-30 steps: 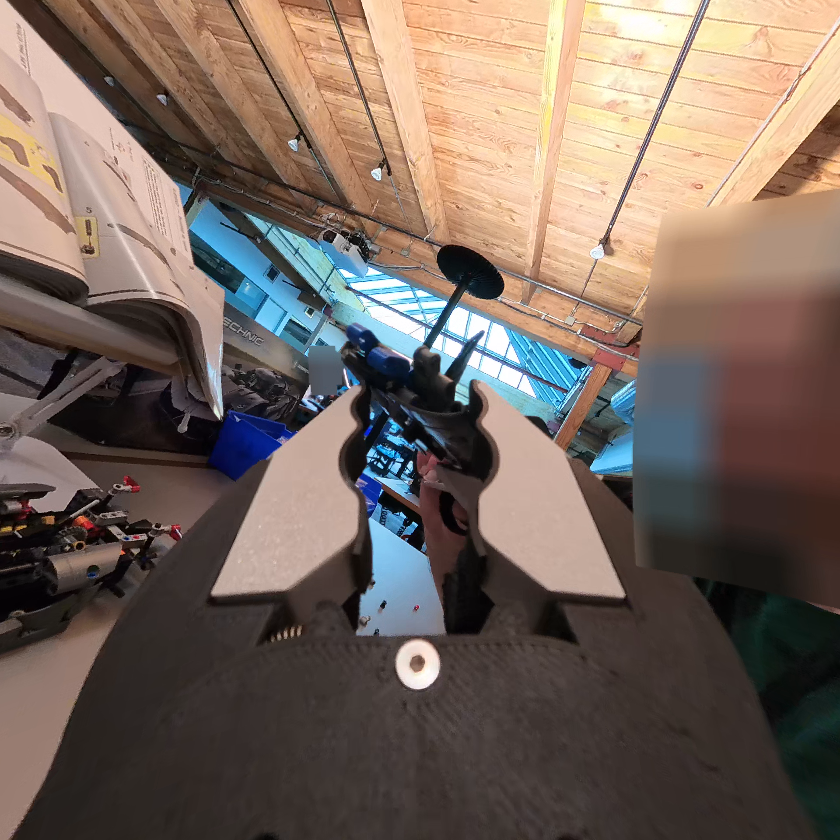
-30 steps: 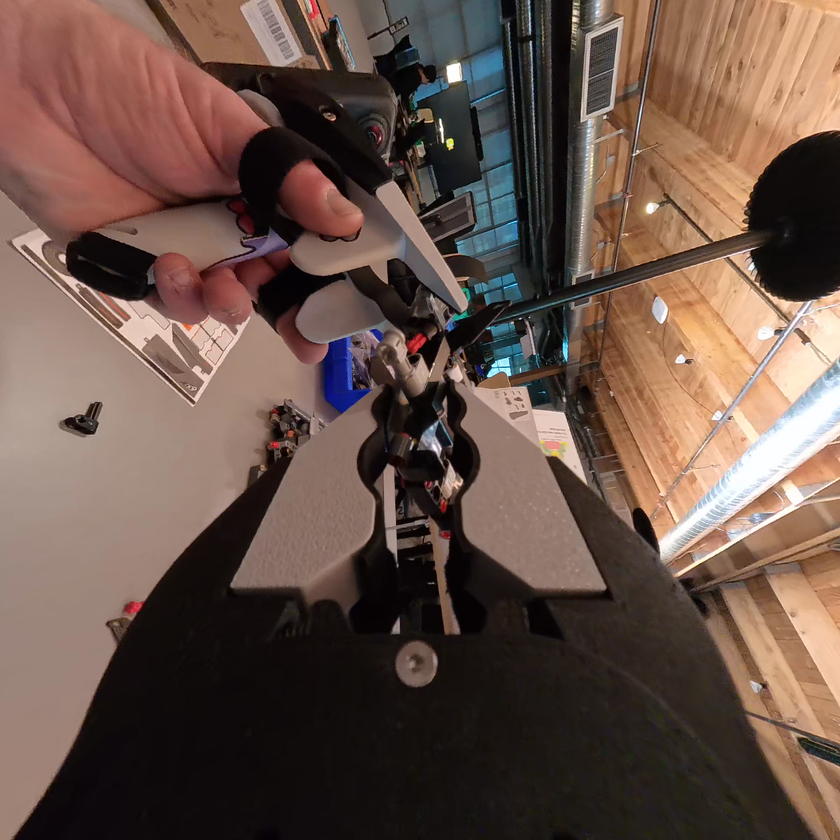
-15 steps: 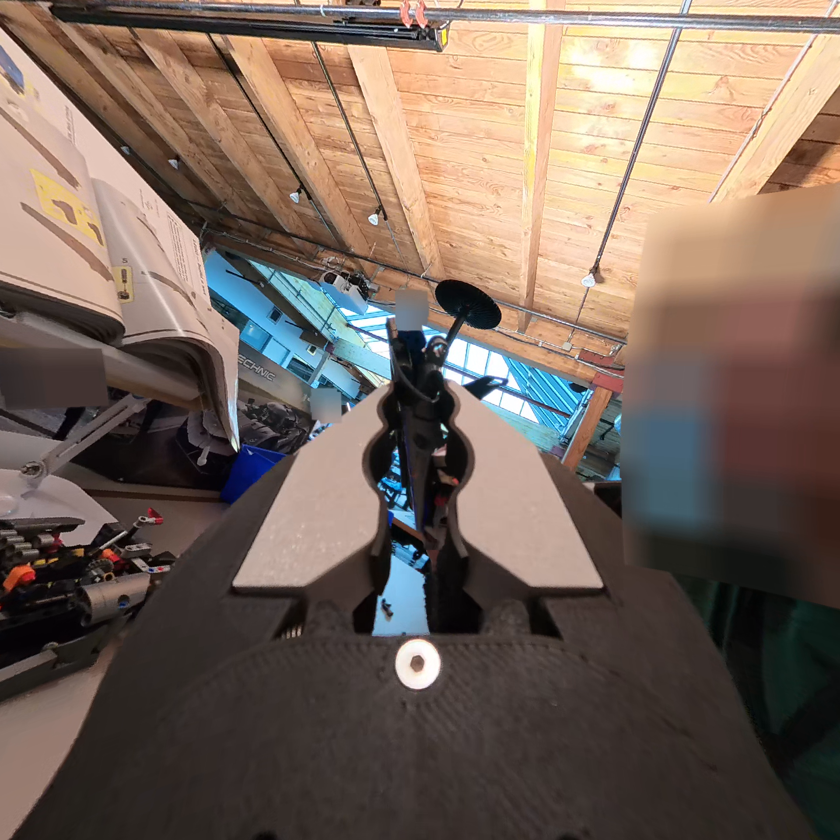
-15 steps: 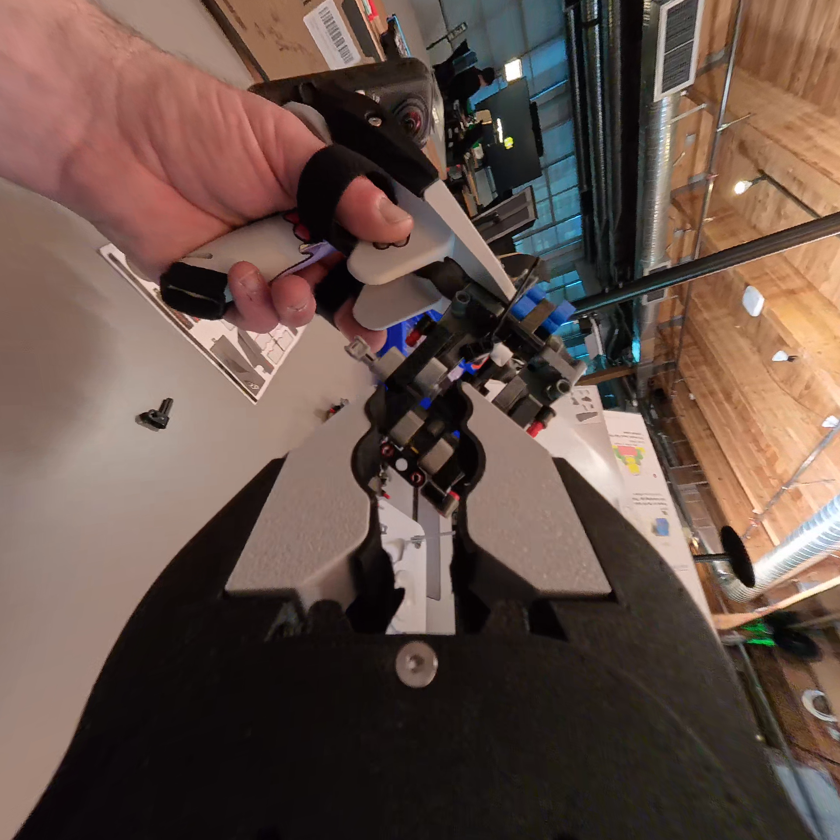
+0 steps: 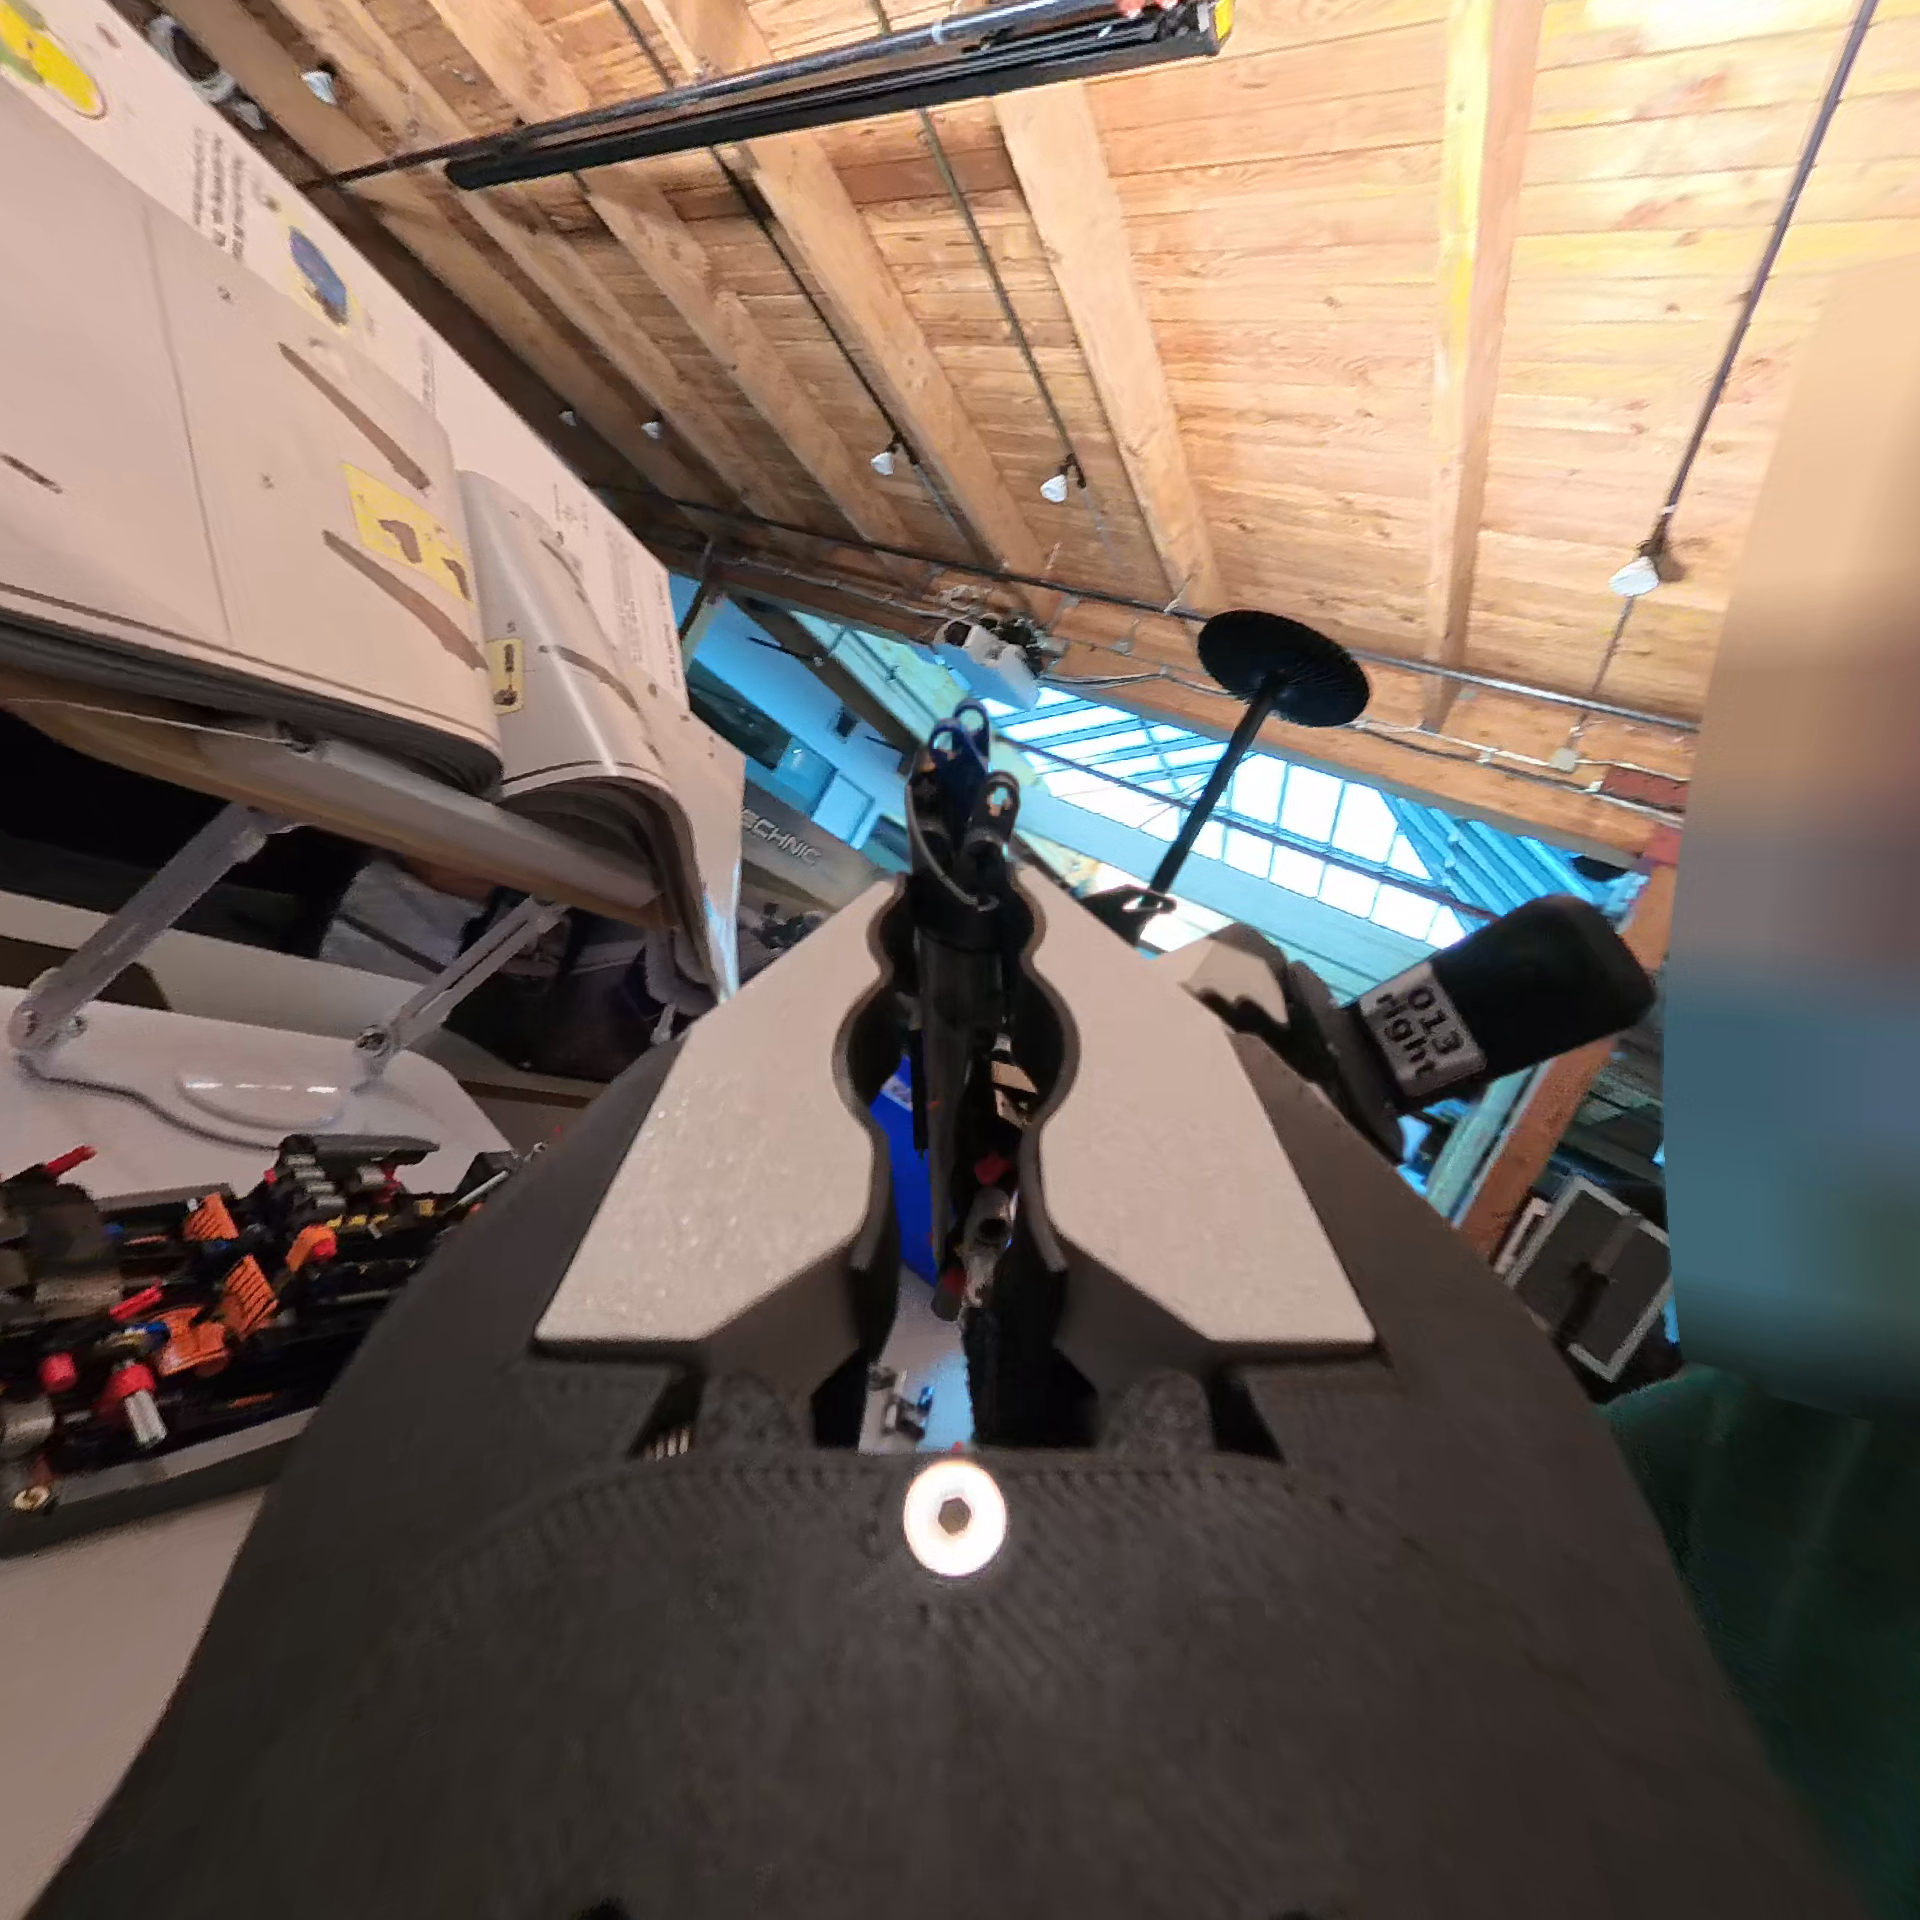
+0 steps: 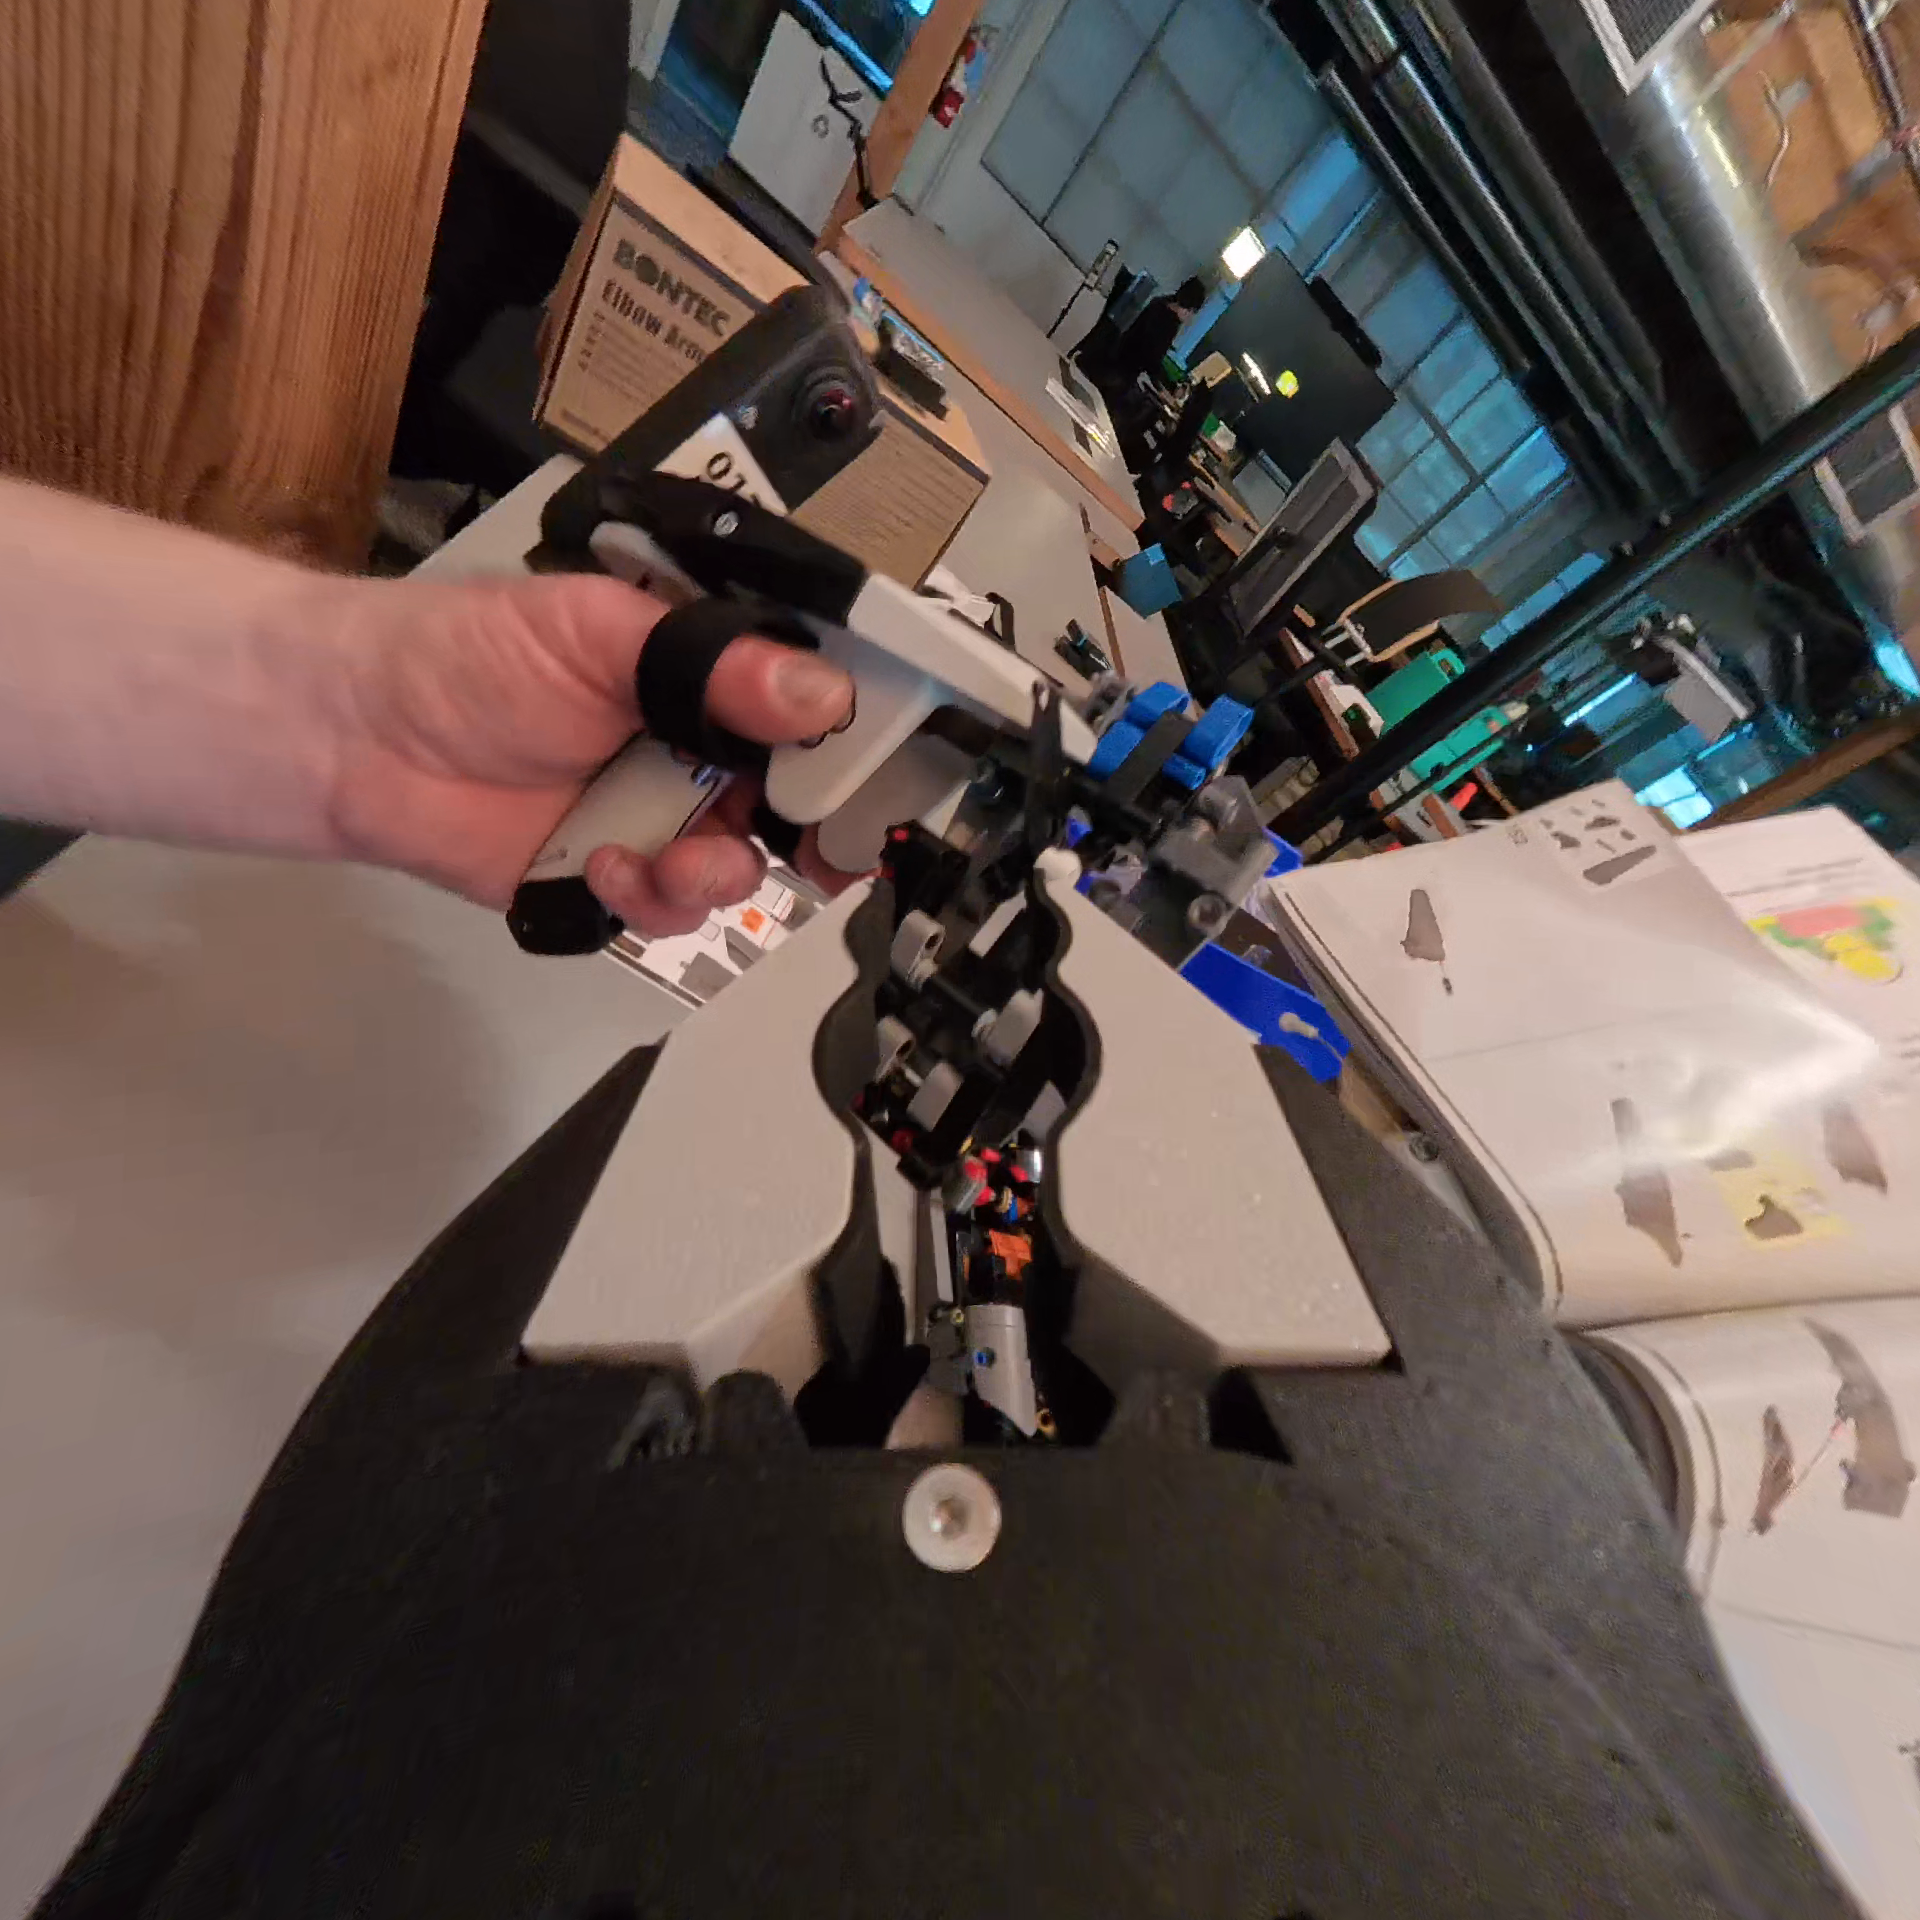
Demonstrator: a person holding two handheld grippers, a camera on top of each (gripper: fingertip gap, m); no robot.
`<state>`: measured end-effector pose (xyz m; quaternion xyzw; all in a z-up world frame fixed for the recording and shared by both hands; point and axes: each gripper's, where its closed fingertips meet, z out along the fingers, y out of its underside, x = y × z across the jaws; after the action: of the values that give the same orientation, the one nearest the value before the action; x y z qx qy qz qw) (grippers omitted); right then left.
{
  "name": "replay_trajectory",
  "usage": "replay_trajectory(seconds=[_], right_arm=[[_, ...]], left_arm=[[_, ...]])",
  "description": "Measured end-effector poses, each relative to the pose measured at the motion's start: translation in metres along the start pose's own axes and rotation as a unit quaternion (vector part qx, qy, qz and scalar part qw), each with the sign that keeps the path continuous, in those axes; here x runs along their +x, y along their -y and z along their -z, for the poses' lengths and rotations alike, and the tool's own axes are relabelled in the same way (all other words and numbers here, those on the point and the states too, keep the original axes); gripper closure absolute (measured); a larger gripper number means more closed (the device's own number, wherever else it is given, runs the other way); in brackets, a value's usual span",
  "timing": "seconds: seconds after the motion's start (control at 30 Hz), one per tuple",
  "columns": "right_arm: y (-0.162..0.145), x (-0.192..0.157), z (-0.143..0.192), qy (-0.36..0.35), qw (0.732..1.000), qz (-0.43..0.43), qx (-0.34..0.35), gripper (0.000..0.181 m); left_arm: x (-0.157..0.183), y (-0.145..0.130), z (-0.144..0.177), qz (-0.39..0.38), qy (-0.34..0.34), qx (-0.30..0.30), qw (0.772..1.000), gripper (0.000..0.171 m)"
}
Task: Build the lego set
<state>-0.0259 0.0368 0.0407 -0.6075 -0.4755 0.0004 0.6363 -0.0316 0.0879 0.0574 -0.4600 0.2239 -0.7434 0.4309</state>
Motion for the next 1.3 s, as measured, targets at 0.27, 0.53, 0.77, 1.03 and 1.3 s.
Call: replay_trajectory(seconds=[0.27,0.53,0.77,1.03,1.3], right_arm=[[-0.017,0.016,-0.005,-0.043,0.997,-0.048,-0.031,0.164],[-0.016,0.032,0.006,-0.049,0.991,-0.123,-0.001,0.179],[-0.008,0.033,0.011,-0.1,0.995,-0.017,-0.021,0.18],[-0.009,0.047,0.019,-0.039,0.969,-0.23,0.08,0.181],[-0.018,0.061,0.027,-0.023,0.938,-0.325,0.119,0.181]], left_arm=[[0.004,-0.032,-0.025,-0.071,0.06,-0.055,0.994,0.159],[0.008,-0.033,-0.035,-0.119,0.097,-0.069,0.986,0.159],[0.017,-0.03,-0.039,-0.125,0.09,-0.063,0.986,0.159],[0.02,-0.029,-0.04,-0.115,0.071,-0.064,0.989,0.142],[0.02,-0.051,-0.043,-0.141,0.077,-0.117,0.98,0.131]])
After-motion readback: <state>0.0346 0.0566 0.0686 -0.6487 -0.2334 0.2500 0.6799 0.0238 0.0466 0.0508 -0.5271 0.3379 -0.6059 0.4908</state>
